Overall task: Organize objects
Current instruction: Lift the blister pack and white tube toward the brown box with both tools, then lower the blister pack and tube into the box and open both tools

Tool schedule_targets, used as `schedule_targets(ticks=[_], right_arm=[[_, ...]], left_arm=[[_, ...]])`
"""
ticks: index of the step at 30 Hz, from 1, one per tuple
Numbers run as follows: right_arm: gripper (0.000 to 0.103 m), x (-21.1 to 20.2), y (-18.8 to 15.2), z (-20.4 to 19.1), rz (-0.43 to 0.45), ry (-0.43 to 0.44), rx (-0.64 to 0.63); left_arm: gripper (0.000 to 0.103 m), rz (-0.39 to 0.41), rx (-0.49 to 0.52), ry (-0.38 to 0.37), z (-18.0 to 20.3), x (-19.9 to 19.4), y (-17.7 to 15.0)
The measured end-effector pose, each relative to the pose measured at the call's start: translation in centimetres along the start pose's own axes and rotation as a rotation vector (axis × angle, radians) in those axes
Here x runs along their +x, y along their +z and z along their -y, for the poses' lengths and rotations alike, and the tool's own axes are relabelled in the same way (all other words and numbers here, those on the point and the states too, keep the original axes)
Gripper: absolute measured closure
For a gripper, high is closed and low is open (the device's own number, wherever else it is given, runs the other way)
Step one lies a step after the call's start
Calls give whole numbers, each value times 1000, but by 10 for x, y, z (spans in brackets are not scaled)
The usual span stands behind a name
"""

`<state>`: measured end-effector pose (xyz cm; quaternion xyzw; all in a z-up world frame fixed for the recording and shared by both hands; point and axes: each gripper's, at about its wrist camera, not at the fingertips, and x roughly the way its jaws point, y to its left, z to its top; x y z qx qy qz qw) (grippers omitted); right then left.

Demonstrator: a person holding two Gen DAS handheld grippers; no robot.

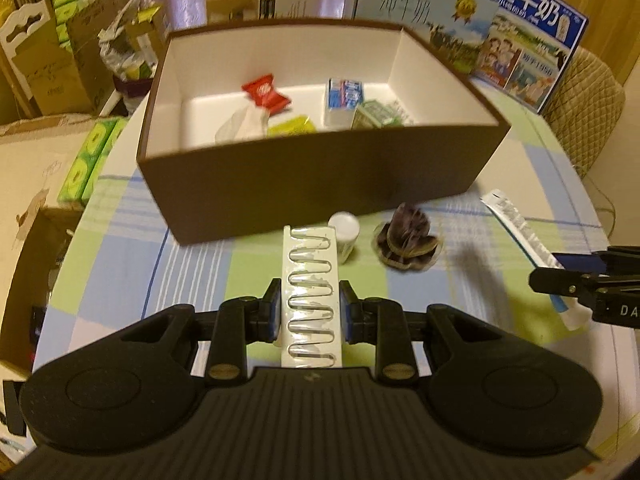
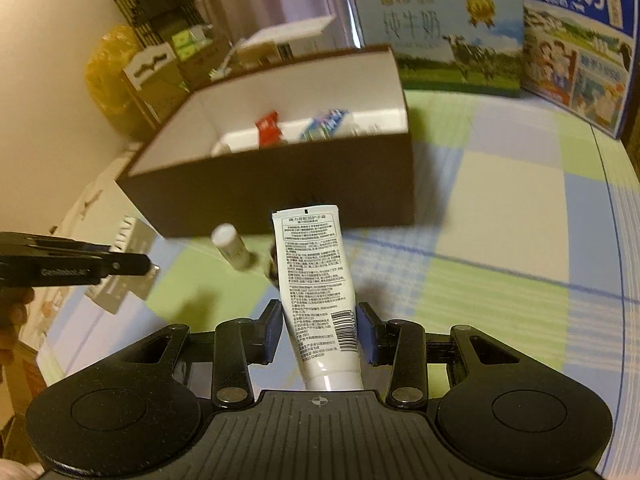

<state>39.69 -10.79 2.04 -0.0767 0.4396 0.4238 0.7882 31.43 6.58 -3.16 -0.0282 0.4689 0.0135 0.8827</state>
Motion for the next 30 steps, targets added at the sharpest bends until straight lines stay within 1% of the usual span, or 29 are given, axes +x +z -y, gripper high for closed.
schedule_targets(ticks=[7, 13, 21, 26, 30], right_arm=[[66, 0, 27, -13, 41, 50, -19], [66, 7, 55, -22, 69, 94, -16], [66, 21, 107, -42, 132, 155, -13], [66, 38, 137, -50, 150, 173, 3], [66, 56, 156, -50, 148, 174, 29]], left_arm=[[80, 51, 8, -13, 2, -8, 19], [80, 96, 11, -6, -2, -15, 40], [80, 164, 24, 39, -12, -20, 79], [80, 185, 35, 72, -19, -14, 103], [79, 204, 42, 88, -27, -9, 121]])
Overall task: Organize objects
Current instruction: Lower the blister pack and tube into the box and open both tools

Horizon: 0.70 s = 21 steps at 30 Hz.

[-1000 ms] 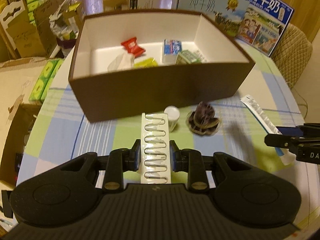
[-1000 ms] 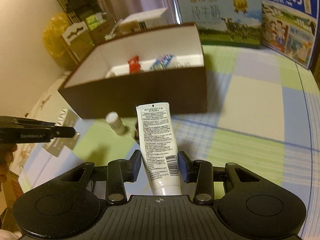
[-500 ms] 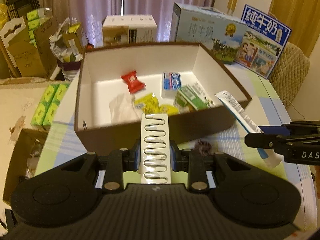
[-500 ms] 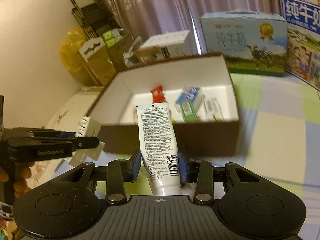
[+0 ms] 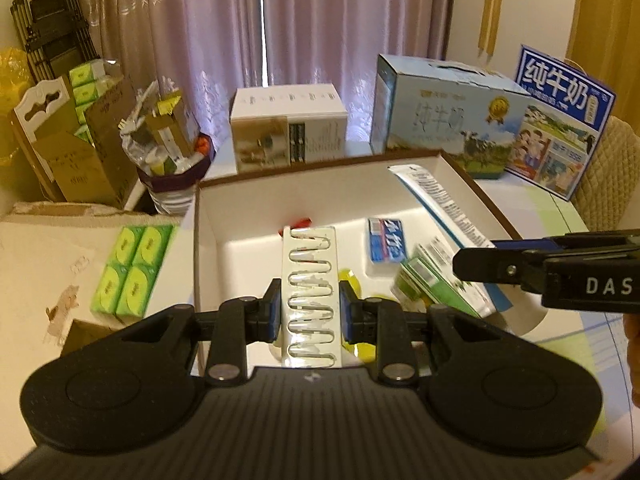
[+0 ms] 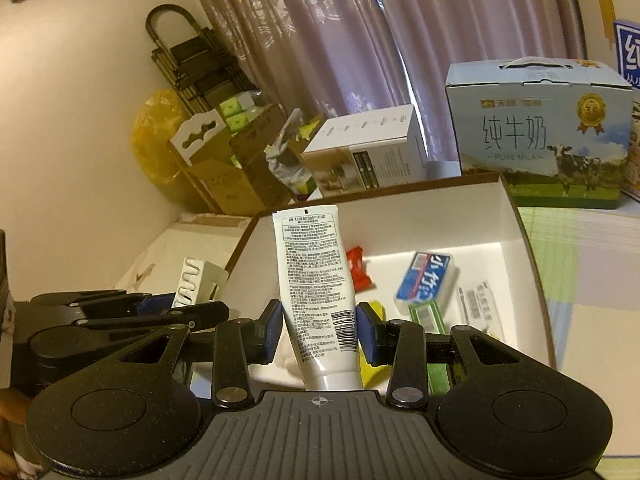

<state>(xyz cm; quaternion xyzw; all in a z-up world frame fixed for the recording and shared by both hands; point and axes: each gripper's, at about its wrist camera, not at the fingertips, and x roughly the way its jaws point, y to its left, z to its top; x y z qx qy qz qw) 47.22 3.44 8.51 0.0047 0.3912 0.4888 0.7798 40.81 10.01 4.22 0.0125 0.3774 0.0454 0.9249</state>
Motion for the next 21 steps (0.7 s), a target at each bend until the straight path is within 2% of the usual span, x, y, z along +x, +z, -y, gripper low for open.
schedule_targets(ticks=[10, 21], right_arm=[[66, 46, 16, 12, -42, -37, 61], [66, 99, 19, 28, -118, -97, 117]], left_arm=[[79, -3, 22, 29, -17, 35, 27], [79, -100, 31, 58, -33, 98, 34]])
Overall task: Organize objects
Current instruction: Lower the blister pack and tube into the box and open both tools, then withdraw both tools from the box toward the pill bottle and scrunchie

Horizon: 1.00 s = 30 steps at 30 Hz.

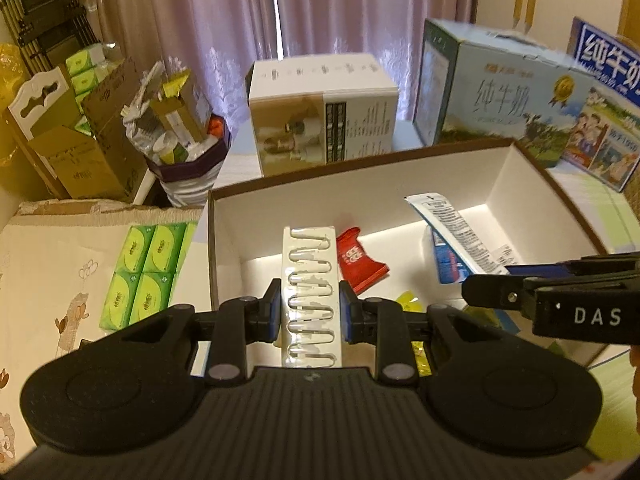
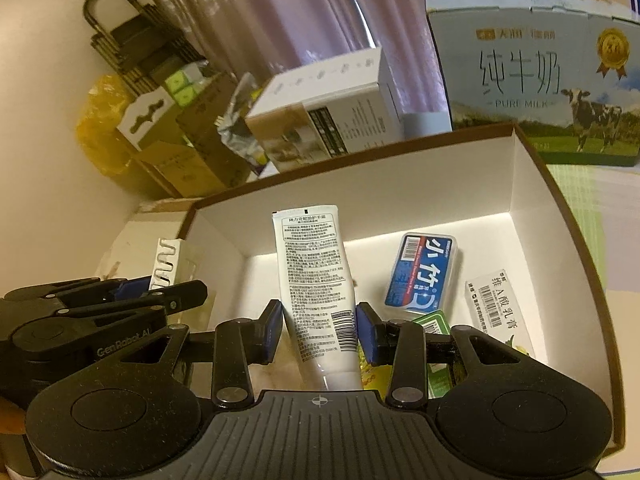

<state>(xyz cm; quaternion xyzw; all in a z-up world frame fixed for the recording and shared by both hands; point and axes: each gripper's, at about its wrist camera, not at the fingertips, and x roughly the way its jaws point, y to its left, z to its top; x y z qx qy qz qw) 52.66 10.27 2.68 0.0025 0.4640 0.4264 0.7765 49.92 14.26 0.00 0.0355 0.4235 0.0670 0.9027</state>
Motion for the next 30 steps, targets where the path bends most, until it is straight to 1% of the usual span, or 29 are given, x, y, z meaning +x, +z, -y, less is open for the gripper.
schedule_targets(ticks=[13, 15, 17, 19, 21, 23, 30], right_arm=[[66, 28, 9, 13, -30, -55, 35], [66, 30, 9, 15, -33, -57, 44], [66, 32, 10, 15, -34, -59, 50], [66, 32, 10, 16, -35, -61, 52], [66, 32, 10, 16, -35, -61, 56], [66, 33, 10, 15, -36, -60, 59], [66, 34, 10, 15, -35, -60, 59]], left_arm=[[79, -60, 26, 8, -4, 46, 11], [76, -51, 27, 6, -5, 49, 12], [68, -44, 28, 3, -6, 50, 14], [64, -37, 33, 6, -6, 50, 15], [64, -36, 32, 7, -7, 50, 16], [61, -34, 30, 5, -9, 49, 16], [57, -31, 24, 10, -13, 45, 14]])
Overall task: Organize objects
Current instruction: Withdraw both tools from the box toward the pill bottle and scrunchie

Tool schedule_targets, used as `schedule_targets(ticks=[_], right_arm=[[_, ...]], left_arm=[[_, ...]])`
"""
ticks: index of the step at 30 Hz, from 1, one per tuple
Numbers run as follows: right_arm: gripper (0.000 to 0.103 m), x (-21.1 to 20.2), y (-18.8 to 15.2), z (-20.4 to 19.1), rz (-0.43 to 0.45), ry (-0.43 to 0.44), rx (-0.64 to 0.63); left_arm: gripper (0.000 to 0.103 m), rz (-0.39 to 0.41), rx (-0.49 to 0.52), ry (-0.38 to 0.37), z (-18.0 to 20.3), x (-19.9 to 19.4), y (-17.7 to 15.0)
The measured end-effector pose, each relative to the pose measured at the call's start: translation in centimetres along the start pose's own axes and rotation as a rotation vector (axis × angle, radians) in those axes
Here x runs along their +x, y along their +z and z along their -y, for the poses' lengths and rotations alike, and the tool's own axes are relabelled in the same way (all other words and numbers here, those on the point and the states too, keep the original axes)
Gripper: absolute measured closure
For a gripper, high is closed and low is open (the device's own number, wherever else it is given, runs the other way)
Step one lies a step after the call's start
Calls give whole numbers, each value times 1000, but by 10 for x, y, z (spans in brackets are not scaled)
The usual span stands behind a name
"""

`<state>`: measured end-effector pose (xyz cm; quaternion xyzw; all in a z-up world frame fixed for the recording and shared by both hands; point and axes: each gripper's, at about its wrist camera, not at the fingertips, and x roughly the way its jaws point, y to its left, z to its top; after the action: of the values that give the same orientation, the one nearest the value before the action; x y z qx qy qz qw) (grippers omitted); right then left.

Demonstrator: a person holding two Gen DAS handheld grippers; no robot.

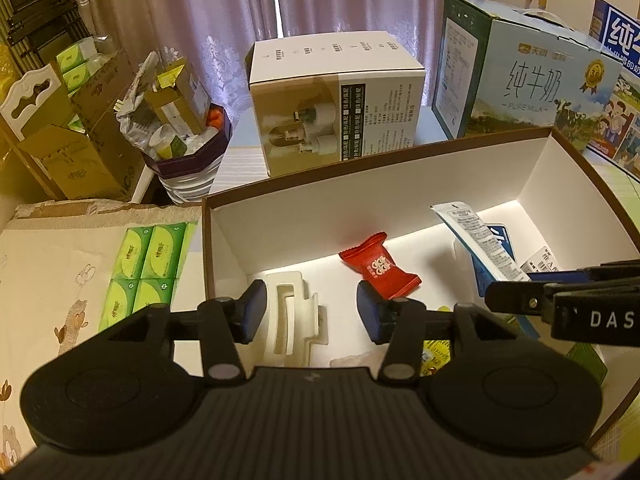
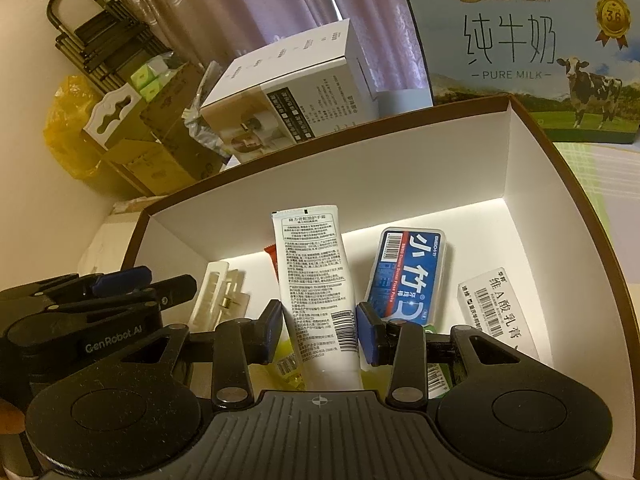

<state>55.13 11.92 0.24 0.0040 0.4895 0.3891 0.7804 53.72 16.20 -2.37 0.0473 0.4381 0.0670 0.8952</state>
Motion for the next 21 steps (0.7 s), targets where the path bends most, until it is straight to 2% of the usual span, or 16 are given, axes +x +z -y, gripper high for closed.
schedule_targets(ticks=[4, 7, 9, 11, 14, 16, 21], right_arm=[[66, -2, 1, -3, 16, 8, 6], [65, -3, 3, -2, 48, 43, 56], [62, -4, 6, 3, 65, 68, 113], [54, -6, 9, 6, 86, 82, 142], [46, -16, 10, 3, 112, 93, 111], [45, -24, 10, 0, 129, 82, 73], [42, -45, 1, 0, 138, 49, 26]], left_arm=[[54, 0, -2, -1, -1, -2, -1], [45, 2, -8, 1, -2, -4, -2], [41, 3, -18, -1, -2, -7, -3], [39, 7, -19, -7, -1, -10, -5], [33, 11, -20, -17, 0, -16, -8], [33, 16, -24, -20, 1, -20, -9], [26, 32, -40, -39, 1, -35, -12]])
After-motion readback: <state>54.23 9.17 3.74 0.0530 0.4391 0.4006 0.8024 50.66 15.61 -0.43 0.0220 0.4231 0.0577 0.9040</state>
